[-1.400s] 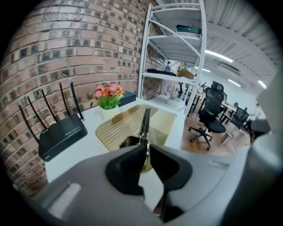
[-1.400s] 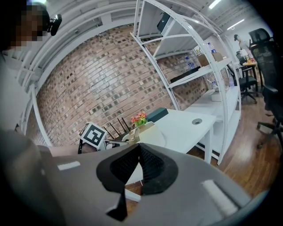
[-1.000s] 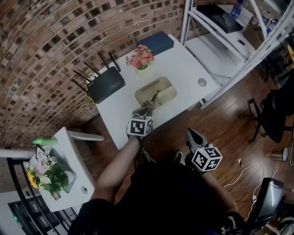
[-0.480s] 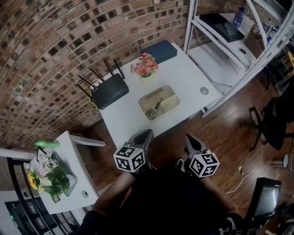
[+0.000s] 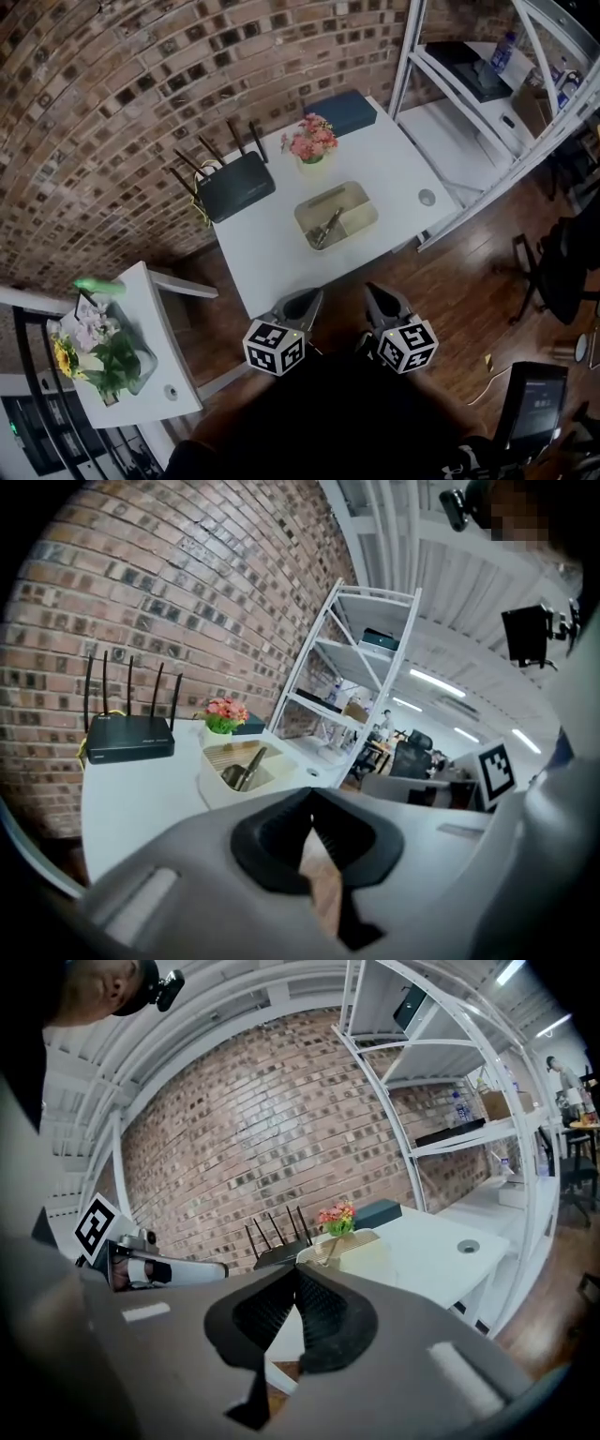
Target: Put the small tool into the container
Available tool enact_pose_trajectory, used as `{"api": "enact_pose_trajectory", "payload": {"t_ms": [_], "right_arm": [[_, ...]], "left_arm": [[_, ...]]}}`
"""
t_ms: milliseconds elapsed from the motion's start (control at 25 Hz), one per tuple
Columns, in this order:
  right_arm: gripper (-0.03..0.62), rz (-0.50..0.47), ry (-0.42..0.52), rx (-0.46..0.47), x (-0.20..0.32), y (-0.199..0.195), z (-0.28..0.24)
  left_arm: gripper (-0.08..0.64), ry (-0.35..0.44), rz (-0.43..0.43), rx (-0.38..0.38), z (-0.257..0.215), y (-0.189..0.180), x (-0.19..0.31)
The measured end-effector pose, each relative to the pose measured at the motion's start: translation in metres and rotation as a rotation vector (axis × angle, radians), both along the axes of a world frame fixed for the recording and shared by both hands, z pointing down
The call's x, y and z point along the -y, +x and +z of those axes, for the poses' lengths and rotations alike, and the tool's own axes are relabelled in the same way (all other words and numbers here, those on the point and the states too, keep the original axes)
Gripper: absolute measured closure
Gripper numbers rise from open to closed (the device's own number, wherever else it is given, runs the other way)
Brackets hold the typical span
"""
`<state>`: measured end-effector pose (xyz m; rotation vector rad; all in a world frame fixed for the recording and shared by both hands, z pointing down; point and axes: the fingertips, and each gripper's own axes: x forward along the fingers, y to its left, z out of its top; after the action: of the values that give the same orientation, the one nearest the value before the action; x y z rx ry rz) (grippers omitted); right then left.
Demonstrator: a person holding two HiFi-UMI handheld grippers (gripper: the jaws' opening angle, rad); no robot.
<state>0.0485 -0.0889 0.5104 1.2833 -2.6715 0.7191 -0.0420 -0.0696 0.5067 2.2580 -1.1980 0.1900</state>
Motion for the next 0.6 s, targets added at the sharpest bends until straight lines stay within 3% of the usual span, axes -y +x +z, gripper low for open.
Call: {"api": "enact_pose_trajectory", "payload": {"t_ms": [600], "right_arm": [[0.583, -0.014, 0.041, 0.008, -0.0034, -0.0013, -0.0093]], "left_arm": [[0.557, -0.012, 0.046, -0.001, -0.0001, 0.0077, 0.0009]]}}
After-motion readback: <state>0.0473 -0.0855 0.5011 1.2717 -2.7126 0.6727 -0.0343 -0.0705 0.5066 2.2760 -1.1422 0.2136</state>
